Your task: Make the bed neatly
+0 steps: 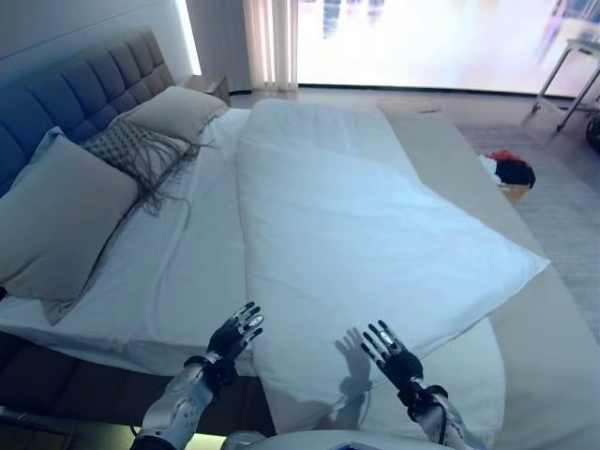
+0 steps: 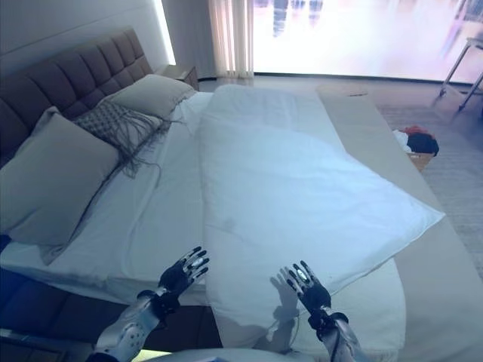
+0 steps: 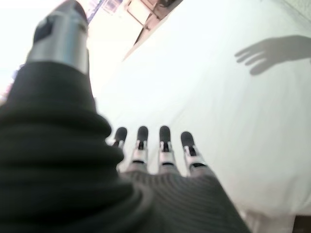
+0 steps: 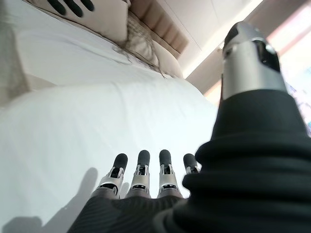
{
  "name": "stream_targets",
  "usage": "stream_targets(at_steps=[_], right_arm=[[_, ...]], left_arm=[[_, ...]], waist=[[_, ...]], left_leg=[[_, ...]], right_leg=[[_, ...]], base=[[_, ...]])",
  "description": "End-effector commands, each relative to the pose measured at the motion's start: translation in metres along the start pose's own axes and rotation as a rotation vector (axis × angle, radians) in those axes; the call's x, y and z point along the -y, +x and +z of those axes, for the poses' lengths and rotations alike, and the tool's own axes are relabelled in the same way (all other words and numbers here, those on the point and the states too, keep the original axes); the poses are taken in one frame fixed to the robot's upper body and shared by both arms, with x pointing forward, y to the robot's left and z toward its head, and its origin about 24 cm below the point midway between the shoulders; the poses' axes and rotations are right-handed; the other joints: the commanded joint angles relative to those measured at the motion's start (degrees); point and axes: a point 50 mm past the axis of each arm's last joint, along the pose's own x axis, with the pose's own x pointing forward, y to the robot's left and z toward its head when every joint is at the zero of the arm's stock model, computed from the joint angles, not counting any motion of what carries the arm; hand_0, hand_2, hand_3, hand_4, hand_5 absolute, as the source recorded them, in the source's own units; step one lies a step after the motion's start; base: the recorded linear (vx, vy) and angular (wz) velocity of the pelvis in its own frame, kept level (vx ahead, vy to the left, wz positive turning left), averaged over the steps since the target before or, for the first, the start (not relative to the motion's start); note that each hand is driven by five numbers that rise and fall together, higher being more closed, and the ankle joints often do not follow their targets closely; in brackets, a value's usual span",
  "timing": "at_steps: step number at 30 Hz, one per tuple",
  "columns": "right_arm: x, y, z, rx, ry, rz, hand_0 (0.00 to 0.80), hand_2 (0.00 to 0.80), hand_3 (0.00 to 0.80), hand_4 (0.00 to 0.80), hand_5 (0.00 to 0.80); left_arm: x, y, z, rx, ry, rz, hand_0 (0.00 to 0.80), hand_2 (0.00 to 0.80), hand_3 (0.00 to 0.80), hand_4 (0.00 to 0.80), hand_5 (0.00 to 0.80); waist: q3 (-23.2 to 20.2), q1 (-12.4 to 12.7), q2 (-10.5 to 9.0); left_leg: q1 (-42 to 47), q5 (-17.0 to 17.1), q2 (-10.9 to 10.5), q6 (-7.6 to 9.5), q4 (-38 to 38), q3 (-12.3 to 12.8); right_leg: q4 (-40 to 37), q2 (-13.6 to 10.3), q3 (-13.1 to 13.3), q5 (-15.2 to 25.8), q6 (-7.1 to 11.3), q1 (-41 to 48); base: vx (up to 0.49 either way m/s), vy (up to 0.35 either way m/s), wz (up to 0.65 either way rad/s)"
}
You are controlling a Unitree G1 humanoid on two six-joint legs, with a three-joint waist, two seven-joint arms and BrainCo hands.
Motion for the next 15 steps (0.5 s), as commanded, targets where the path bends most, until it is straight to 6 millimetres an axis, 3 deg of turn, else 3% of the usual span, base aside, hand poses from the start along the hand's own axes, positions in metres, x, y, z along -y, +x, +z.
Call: stream_targets(at_steps=[1,8,12,15], right_arm=[[-0.022,0.014,0.007,0.068,0.042,0.093,0.0,0.0,0.0,0.0,0.0],[-0.01,0.013,-0.006,0.021,0.12,-0.023,0.0,0.0,0.0,0.0,0.0],[0.007,0.011,-0.019,-0.03,0.177,-0.153,0.0,0.0,0.0,0.0,0.0],[0.025,0.009,-0.021,-0.05,0.191,-0.265,0.0,0.0,0.0,0.0,0.0]], left_arm=[[-0.003,-0.002,0.043,0.164,0.061,-0.015,0.0,0.0,0.0,0.0,0.0],[-0.011,-0.006,0.038,0.164,0.063,0.026,0.0,0.0,0.0,0.0,0.0],[-0.014,-0.005,0.034,0.164,0.084,0.07,0.0,0.0,0.0,0.0,0.0],[-0.017,0.001,0.03,0.129,0.083,0.121,0.0,0.0,0.0,0.0,0.0]], waist=[[2.56,1.29,-4.65],[2.53,2.24,-4.48],[2.76,3.08,-3.71],[3.83,2.71,-4.06]], left_leg=[[-0.37,-3.81,-5.97,5.79,2.4,1.28],[0.09,-4.34,-4.66,5.41,3.18,1.77],[-0.16,-4.21,-3.56,4.86,4.06,1.54],[-2.19,-6.52,-1.76,3.18,12.1,3.29]], right_leg=[[-15.32,-2.77,-0.53,22.11,5.25,3.62],[-14.02,-2.76,-2.26,18.88,4.61,5.34],[-15.07,-1.18,-3.26,15.62,3.64,6.97],[-15.54,-1.21,-4.36,14.58,3.29,7.77]], base=[[0.091,-0.069,0.06],[0.082,-0.084,0.22],[0.05,-0.107,0.06],[0.056,-0.023,0.01]])
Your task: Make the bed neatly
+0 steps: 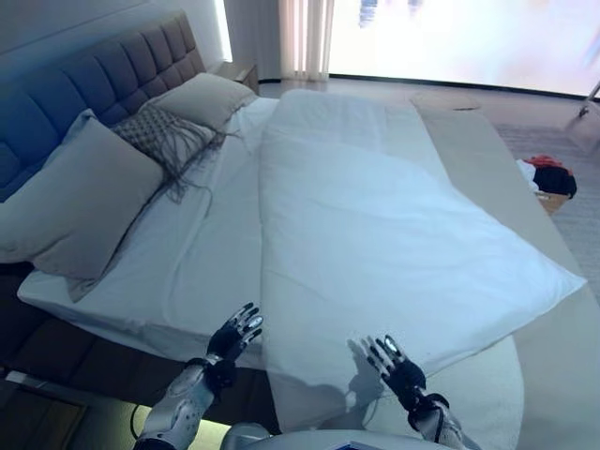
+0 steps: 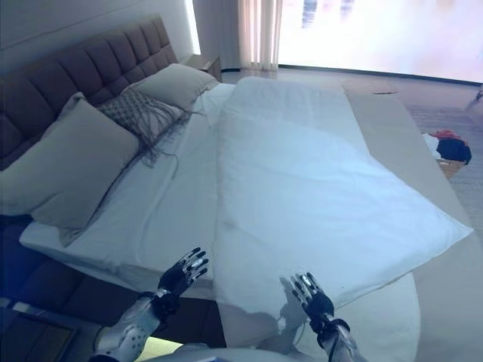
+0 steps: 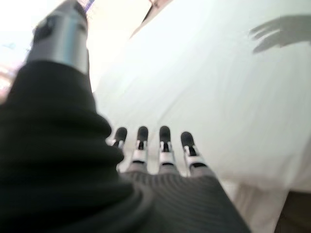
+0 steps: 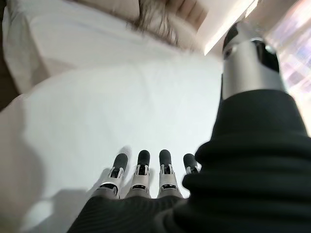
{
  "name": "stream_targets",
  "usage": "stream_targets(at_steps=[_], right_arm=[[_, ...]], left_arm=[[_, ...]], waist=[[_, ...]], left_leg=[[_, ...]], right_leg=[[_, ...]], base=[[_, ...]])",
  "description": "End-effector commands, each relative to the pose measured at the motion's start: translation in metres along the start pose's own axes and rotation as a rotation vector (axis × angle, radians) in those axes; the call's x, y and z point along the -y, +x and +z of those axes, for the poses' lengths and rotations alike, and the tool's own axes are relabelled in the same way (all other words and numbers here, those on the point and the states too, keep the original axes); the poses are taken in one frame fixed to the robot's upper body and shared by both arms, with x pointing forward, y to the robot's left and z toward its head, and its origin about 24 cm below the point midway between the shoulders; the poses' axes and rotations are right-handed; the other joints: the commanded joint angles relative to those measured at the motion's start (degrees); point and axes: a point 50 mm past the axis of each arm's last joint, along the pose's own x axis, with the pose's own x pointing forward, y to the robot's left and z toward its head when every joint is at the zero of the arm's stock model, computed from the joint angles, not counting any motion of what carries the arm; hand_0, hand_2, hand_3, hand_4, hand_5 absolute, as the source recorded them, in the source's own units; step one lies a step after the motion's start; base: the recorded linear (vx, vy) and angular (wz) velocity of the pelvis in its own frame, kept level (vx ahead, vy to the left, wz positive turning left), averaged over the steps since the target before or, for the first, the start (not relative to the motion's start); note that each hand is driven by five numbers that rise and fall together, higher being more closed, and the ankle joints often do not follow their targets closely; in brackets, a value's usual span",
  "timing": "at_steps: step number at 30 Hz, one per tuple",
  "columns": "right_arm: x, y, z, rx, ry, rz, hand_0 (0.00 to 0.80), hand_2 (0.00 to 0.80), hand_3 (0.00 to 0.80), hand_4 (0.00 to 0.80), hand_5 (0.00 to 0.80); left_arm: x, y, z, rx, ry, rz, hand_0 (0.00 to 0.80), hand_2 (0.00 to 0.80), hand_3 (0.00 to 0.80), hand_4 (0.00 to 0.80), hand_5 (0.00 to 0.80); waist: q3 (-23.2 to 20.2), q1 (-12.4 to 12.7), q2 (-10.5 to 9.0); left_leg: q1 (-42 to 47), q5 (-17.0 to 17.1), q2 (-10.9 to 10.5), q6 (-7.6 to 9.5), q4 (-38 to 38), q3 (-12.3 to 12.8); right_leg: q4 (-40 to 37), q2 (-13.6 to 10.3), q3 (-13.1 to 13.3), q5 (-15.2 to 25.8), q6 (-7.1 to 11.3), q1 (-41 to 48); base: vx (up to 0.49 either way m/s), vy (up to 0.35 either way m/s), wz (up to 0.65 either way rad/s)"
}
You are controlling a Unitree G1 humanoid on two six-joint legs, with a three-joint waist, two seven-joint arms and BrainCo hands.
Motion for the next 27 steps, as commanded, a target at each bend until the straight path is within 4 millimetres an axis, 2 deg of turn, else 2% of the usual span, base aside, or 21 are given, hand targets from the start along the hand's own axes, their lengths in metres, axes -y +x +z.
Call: stream_targets(at_steps=[1,3,5,6,8,10,14,16,20,21,24,27], right_arm=[[-0.005,0.013,0.015,0.062,0.099,-0.063,0.0,0.0,0.0,0.0,0.0],[-0.001,0.015,0.023,0.084,0.111,-0.1,0.0,0.0,0.0,0.0,0.0],[0.002,0.016,0.033,0.14,0.104,-0.119,0.0,0.0,0.0,0.0,0.0],[0.003,0.016,0.041,0.177,0.107,-0.13,0.0,0.0,0.0,0.0,0.0],[0.011,0.014,0.052,0.218,0.121,-0.162,0.0,0.0,0.0,0.0,0.0],[0.023,0.009,0.056,0.238,0.159,-0.195,0.0,0.0,0.0,0.0,0.0],[0.036,0.002,0.065,0.296,0.236,-0.228,0.0,0.0,0.0,0.0,0.0],[0.037,0.002,0.083,0.35,0.277,-0.222,0.0,0.0,0.0,0.0,0.0],[0.039,0.001,0.137,0.455,0.33,-0.201,0.0,0.0,0.0,0.0,0.0],[0.039,-0.003,0.157,0.493,0.323,-0.192,0.0,0.0,0.0,0.0,0.0],[0.033,-0.009,0.198,0.574,0.309,-0.186,0.0,0.0,0.0,0.0,0.0],[0.027,-0.013,0.218,0.614,0.298,-0.174,0.0,0.0,0.0,0.0,0.0]], left_arm=[[-0.009,0.005,0.03,0.121,0.061,0.083,0.0,0.0,0.0,0.0,0.0],[-0.013,0.01,0.024,0.112,0.074,0.146,0.0,0.0,0.0,0.0,0.0],[-0.008,0.02,0.034,0.129,0.083,0.133,0.0,0.0,0.0,0.0,0.0],[-0.002,0.026,0.04,0.143,0.097,0.11,0.0,0.0,0.0,0.0,0.0],[0.003,0.027,0.044,0.155,0.129,0.082,0.0,0.0,0.0,0.0,0.0],[0.002,0.022,0.039,0.143,0.169,0.077,0.0,0.0,0.0,0.0,0.0],[-0.007,0.011,0.043,0.152,0.213,0.082,0.0,0.0,0.0,0.0,0.0],[-0.005,0.012,0.057,0.205,0.241,0.072,0.0,0.0,0.0,0.0,0.0],[0.009,0.019,0.088,0.315,0.25,0.026,0.0,0.0,0.0,0.0,0.0],[0.016,0.02,0.096,0.35,0.247,0.002,0.0,0.0,0.0,0.0,0.0],[0.032,0.022,0.11,0.409,0.247,-0.06,0.0,0.0,0.0,0.0,0.0],[0.043,0.023,0.115,0.433,0.248,-0.099,0.0,0.0,0.0,0.0,0.0]], waist=[[2.23,0.48,-2.98],[2.5,-0.17,-1.92],[2.71,-0.71,-1.06],[3.08,-0.8,-0.58],[4.37,-0.95,-0.13],[5.79,-0.73,-0.07],[7.95,0.67,-0.8],[9.85,1.52,-0.1],[13.82,1.98,1.56],[15.09,2.1,2.14],[17.67,2.28,3.53],[19.0,2.44,4.29]], left_leg=[[-2.74,-4.28,0.68,2.25,9.76,-0.41],[-2.35,-1.71,3.01,0.8,7.47,0.01],[-3.47,-0.49,3.64,0.46,5.51,0.73],[-4.35,-0.5,3.42,0.4,4.99,0.55],[-5.08,-1.76,3.07,0.48,6.46,0.5],[-5.03,-3.43,2.66,0.82,9.05,0.18],[-8.13,-6.13,2.76,1.62,14.39,0.31],[-12.63,-8.46,4.18,1.19,18.52,-0.96],[-21.17,-9.04,5.58,0.7,23.38,-2.28],[-23.77,-9.07,5.66,0.51,24.54,-2.78],[-29.02,-8.89,5.7,0.04,26.91,-4.0],[-32.46,-8.62,5.18,0.03,28.68,-4.7]], right_leg=[[-16.29,1.39,-2.68,16.51,1.09,5.7],[-17.41,1.95,-1.32,16.07,1.11,6.63],[-17.63,1.32,-1.58,15.69,1.42,5.78],[-16.87,0.12,-2.06,16.05,1.76,4.21],[-14.67,-2.19,-2.65,16.88,2.47,1.92],[-12.88,-4.49,-3.49,17.95,3.29,1.17],[-12.92,-6.39,-5.01,19.49,4.78,0.3],[-11.83,-6.79,-5.07,19.2,5.54,-2.37],[-8.4,-7.82,-4.73,18.06,4.57,-9.19],[-7.67,-7.95,-4.61,17.57,4.06,-11.18],[-5.02,-8.57,-3.81,16.56,3.14,-16.23],[-1.58,-9.36,-2.32,15.63,2.59,-20.84]], base=[[0.095,0.116,-0.04],[0.049,0.178,-0.18],[-0.072,0.164,-0.26],[-0.108,0.171,-0.16],[-0.008,0.155,-0.14],[0.145,0.079,-0.11],[0.074,-0.089,-0.04],[-0.157,-0.144,-0.05],[-0.326,-0.074,0.15],[-0.298,-0.031,0.17],[-0.261,-0.009,0.06],[-0.126,0.004,0.15]])
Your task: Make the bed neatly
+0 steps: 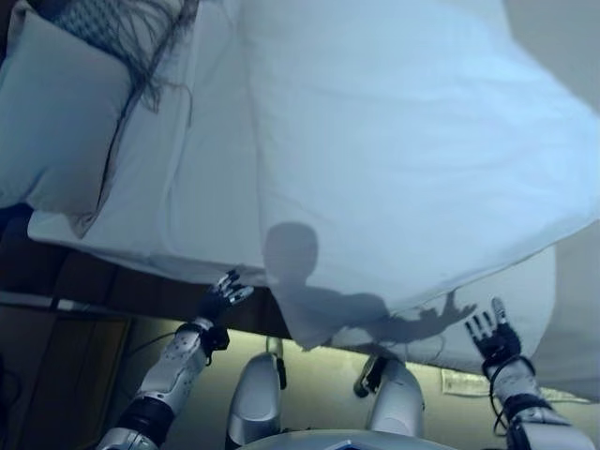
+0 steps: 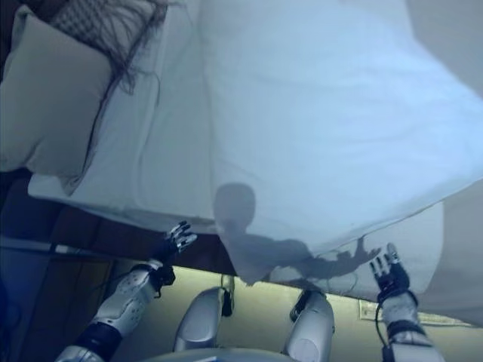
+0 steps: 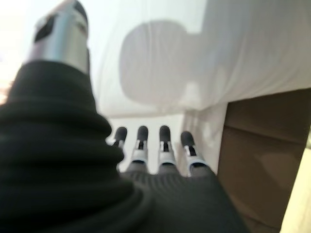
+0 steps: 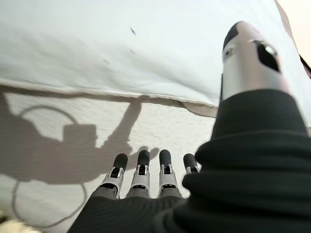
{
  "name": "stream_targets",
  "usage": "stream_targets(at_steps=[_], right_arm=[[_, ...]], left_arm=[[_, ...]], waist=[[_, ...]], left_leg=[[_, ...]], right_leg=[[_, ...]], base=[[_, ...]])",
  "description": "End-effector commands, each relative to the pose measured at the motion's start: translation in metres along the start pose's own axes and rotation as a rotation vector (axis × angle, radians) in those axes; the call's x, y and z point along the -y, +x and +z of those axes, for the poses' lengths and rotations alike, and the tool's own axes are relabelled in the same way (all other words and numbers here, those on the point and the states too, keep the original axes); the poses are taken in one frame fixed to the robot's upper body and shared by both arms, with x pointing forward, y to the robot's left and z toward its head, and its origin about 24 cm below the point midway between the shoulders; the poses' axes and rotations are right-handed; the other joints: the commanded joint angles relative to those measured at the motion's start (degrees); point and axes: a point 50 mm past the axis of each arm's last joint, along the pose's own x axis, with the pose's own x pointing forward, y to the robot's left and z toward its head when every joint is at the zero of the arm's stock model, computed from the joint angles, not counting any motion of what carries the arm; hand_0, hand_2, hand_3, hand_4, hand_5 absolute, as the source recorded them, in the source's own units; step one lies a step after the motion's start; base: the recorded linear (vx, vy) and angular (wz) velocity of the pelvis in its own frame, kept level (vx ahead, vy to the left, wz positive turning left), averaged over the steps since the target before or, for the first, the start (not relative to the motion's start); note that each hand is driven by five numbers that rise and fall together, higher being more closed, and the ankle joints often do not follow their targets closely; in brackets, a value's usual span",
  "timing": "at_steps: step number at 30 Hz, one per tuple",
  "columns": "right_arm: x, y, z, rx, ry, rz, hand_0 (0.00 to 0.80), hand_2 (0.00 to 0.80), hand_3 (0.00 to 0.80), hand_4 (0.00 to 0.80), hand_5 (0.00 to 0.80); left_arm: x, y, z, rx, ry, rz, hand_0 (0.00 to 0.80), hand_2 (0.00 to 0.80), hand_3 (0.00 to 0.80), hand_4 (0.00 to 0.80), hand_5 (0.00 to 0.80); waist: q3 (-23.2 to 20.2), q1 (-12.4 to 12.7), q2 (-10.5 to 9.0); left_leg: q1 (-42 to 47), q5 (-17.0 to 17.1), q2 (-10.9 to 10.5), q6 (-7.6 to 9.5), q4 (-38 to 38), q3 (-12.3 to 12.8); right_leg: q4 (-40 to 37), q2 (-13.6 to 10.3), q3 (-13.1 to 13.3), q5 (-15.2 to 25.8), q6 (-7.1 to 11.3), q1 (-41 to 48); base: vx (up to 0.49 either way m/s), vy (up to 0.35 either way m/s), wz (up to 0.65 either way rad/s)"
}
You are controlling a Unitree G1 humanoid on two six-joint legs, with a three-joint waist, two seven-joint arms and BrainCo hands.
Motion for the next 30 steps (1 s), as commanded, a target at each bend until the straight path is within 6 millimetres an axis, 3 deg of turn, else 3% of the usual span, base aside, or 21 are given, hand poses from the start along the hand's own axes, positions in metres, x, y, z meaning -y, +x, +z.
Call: stream_targets(at_steps=[1,6,9,13,20,21,22,24,30], right_arm=[[-0.013,0.007,0.019,0.053,0.077,0.028,0.0,0.0,0.0,0.0,0.0],[-0.023,0.01,0.038,0.078,0.08,0.067,0.0,0.0,0.0,0.0,0.0],[-0.039,0.014,0.057,0.101,0.074,0.132,0.0,0.0,0.0,0.0,0.0],[-0.052,0.015,0.067,0.11,0.066,0.196,0.0,0.0,0.0,0.0,0.0],[-0.052,0.014,0.083,0.129,0.095,0.226,0.0,0.0,0.0,0.0,0.0],[-0.054,0.013,0.087,0.138,0.097,0.236,0.094,0.094,0.094,0.094,0.094],[-0.056,0.013,0.091,0.147,0.094,0.25,0.424,0.424,0.424,0.424,0.424],[-0.059,0.012,0.097,0.16,0.088,0.271,0.8,0.8,0.8,0.8,0.8],[-0.059,0.012,0.096,0.151,0.1,0.277,0.8,0.8,0.8,0.8,0.8]], left_arm=[[0.021,0.007,0.046,0.202,-0.011,-0.094,0.0,0.0,0.0,0.0,0.0],[0.032,0.006,0.05,0.206,-0.034,-0.124,0.0,0.0,0.0,0.0,0.0],[0.035,0.005,0.05,0.207,-0.04,-0.145,0.0,0.0,0.0,0.0,0.0],[0.036,0.002,0.047,0.195,-0.049,-0.163,0.0,0.0,0.0,0.0,0.0],[0.037,0.001,0.042,0.167,-0.061,-0.167,0.0,0.0,0.0,0.0,0.0],[0.037,0.0,0.042,0.165,-0.064,-0.167,0.0,0.0,0.0,0.0,0.0],[0.037,0.0,0.042,0.167,-0.065,-0.169,0.0,0.0,0.0,0.0,0.0],[0.037,0.0,0.042,0.17,-0.067,-0.172,0.0,0.0,0.0,0.0,0.0],[0.033,-0.002,0.04,0.164,-0.059,-0.178,0.0,0.0,0.0,0.0,0.0]], waist=[[3.5,2.16,-0.45],[4.27,2.26,0.64],[4.5,2.53,1.46],[4.43,2.65,2.09],[3.87,2.64,2.85],[3.82,2.65,2.98],[3.86,2.67,3.11],[3.92,2.81,3.14],[3.55,3.2,2.51]], left_leg=[[-7.19,-6.98,2.31,1.66,11.52,-3.66],[-8.99,-6.48,1.15,2.17,11.89,-3.99],[-10.07,-6.03,0.24,2.52,11.63,-4.39],[-10.44,-5.71,-0.24,2.62,11.45,-4.33],[-9.72,-5.36,-0.12,2.47,11.0,-4.16],[-9.49,-5.19,-0.03,2.35,10.64,-4.08],[-9.35,-5.08,0.03,2.26,10.41,-4.06],[-9.37,-5.02,0.12,2.12,10.28,-4.03],[-8.53,-4.94,0.56,1.67,9.96,-3.76]], right_leg=[[-17.77,-4.67,-0.35,17.72,8.07,3.95],[-15.26,-5.1,0.92,16.82,8.05,0.79],[-14.02,-5.29,1.77,16.48,8.17,-1.13],[-13.42,-5.49,2.45,16.4,8.32,-2.16],[-12.72,-6.26,3.18,16.37,8.8,-2.38],[-12.99,-6.25,3.1,16.36,8.87,-2.13],[-13.14,-6.26,3.04,16.38,8.91,-2.02],[-13.19,-6.33,2.9,16.37,8.97,-2.02],[-13.49,-6.75,2.27,16.83,9.28,-1.15]], base=[[-0.04,0.001,0.14],[-0.009,0.014,0.08],[-0.016,0.032,0.06],[0.021,0.022,0.01],[0.082,0.031,0.04],[0.04,0.015,0.03],[0.026,0.007,0.04],[0.005,-0.009,0.05],[0.012,-0.013,0.02]])
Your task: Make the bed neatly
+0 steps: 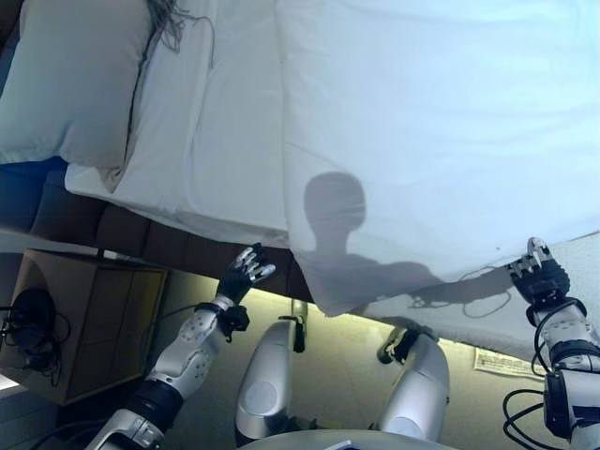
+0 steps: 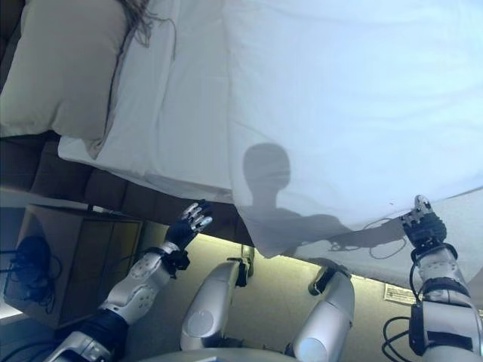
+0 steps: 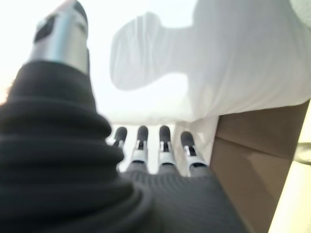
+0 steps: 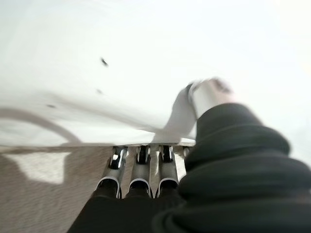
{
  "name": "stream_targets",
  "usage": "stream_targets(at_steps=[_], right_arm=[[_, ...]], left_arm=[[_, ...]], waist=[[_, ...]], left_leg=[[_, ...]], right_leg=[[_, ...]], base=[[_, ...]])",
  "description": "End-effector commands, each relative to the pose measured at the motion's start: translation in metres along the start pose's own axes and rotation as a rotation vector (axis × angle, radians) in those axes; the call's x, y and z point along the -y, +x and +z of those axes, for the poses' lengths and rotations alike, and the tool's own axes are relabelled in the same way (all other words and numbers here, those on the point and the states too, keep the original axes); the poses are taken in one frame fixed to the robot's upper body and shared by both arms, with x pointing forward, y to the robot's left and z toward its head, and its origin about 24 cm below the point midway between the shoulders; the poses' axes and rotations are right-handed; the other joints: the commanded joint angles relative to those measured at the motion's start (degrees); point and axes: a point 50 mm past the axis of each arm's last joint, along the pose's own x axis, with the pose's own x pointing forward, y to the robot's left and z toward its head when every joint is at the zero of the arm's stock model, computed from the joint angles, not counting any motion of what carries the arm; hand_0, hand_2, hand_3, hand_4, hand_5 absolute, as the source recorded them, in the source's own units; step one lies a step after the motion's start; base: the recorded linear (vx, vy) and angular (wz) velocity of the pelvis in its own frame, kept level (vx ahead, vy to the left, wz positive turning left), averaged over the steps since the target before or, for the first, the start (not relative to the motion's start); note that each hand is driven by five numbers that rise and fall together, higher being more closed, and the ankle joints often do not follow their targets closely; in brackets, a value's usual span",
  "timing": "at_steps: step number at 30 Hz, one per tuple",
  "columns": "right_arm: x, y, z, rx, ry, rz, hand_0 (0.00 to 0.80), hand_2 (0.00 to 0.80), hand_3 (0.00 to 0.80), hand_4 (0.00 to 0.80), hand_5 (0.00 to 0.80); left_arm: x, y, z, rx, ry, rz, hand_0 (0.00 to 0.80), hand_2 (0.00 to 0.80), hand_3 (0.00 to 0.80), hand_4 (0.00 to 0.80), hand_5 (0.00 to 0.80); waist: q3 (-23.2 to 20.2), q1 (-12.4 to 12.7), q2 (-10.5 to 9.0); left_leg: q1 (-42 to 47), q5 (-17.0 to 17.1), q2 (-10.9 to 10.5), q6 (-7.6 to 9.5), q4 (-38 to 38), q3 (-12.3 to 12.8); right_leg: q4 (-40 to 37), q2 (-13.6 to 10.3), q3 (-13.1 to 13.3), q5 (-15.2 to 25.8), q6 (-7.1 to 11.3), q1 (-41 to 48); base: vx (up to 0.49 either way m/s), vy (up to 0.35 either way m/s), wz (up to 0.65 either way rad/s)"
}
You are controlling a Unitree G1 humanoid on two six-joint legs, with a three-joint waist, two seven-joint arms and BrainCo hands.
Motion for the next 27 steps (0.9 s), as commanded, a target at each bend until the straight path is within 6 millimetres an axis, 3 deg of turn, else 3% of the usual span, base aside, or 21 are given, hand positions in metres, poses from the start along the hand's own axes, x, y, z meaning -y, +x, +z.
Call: stream_targets(at_steps=[1,9,12,15,16,19,22,27], right_arm=[[-0.007,0.002,0.021,0.075,0.078,0.035,0.8,0.8,0.8,0.8,0.8],[0.002,-0.002,-0.009,-0.025,0.026,0.062,0.8,0.8,0.8,0.8,0.8],[-0.009,0.001,-0.026,-0.085,-0.038,0.117,0.8,0.8,0.8,0.8,0.8],[-0.03,0.006,-0.044,-0.143,-0.093,0.187,0.8,0.8,0.8,0.8,0.8],[-0.038,0.007,-0.052,-0.17,-0.105,0.213,0.8,0.8,0.8,0.8,0.8],[-0.061,0.006,-0.081,-0.24,-0.126,0.262,0.8,0.8,0.8,0.8,0.8],[-0.092,-0.003,-0.119,-0.295,-0.152,0.349,0.8,0.8,0.8,0.8,0.8],[-0.131,-0.025,-0.157,-0.35,-0.214,0.481,0.8,0.8,0.8,0.8,0.8]], left_arm=[[0.006,-0.004,0.024,0.11,0.007,-0.06,0.0,0.0,0.0,0.0,0.0],[0.0,-0.004,0.025,0.118,0.053,-0.018,0.0,0.0,0.0,0.0,0.0],[-0.008,-0.005,0.025,0.108,0.258,0.079,0.0,0.0,0.0,0.0,0.0],[-0.021,-0.006,0.028,0.092,0.518,0.197,0.0,0.0,0.0,0.0,0.0],[-0.024,-0.006,0.03,0.097,0.593,0.231,0.0,0.0,0.0,0.0,0.0],[-0.026,-0.005,0.031,0.098,0.741,0.265,0.0,0.0,0.0,0.0,0.0],[-0.024,-0.004,0.027,0.085,0.802,0.277,0.0,0.0,0.0,0.0,0.0],[-0.022,-0.004,0.015,0.053,0.839,0.317,0.0,0.0,0.0,0.0,0.0]], waist=[[0.05,1.65,-0.32],[-1.48,1.99,-2.21],[-3.19,2.29,-3.43],[-5.36,2.55,-4.56],[-5.79,2.45,-5.23],[-7.99,2.45,-6.54],[-10.03,2.26,-7.52],[-12.43,1.88,-8.39]], left_leg=[[-2.38,-4.74,3.24,1.43,6.92,-2.04],[2.79,-3.94,4.26,0.75,3.09,-1.0],[7.12,-3.62,4.39,0.62,0.22,-1.08],[11.49,-3.24,4.49,0.37,-2.73,-0.93],[12.51,-1.78,4.37,0.7,-3.95,-0.01],[16.69,-1.14,4.2,0.6,-7.35,0.42],[20.71,-0.56,4.1,0.45,-10.63,1.4],[24.59,-0.01,4.0,0.27,-13.14,2.95]], right_leg=[[-19.99,-2.67,0.8,18.51,10.14,5.47],[-25.45,-1.45,-1.05,19.92,11.07,11.6],[-29.55,-0.15,-2.11,20.65,11.49,16.76],[-32.78,1.11,-3.0,20.8,11.86,21.63],[-34.32,1.3,-4.0,21.82,11.14,23.05],[-37.46,2.58,-4.71,22.1,11.27,27.68],[-40.47,3.7,-5.37,22.55,11.33,31.91],[-43.0,4.34,-6.03,23.39,11.49,35.52]], base=[[0.0,0.0,0.0],[-0.018,-0.024,0.03],[0.075,-0.047,-0.02],[0.094,-0.022,-0.06],[0.059,-0.027,-0.03],[0.129,-0.027,-0.05],[0.154,-0.02,-0.07],[0.09,-0.02,-0.07]])
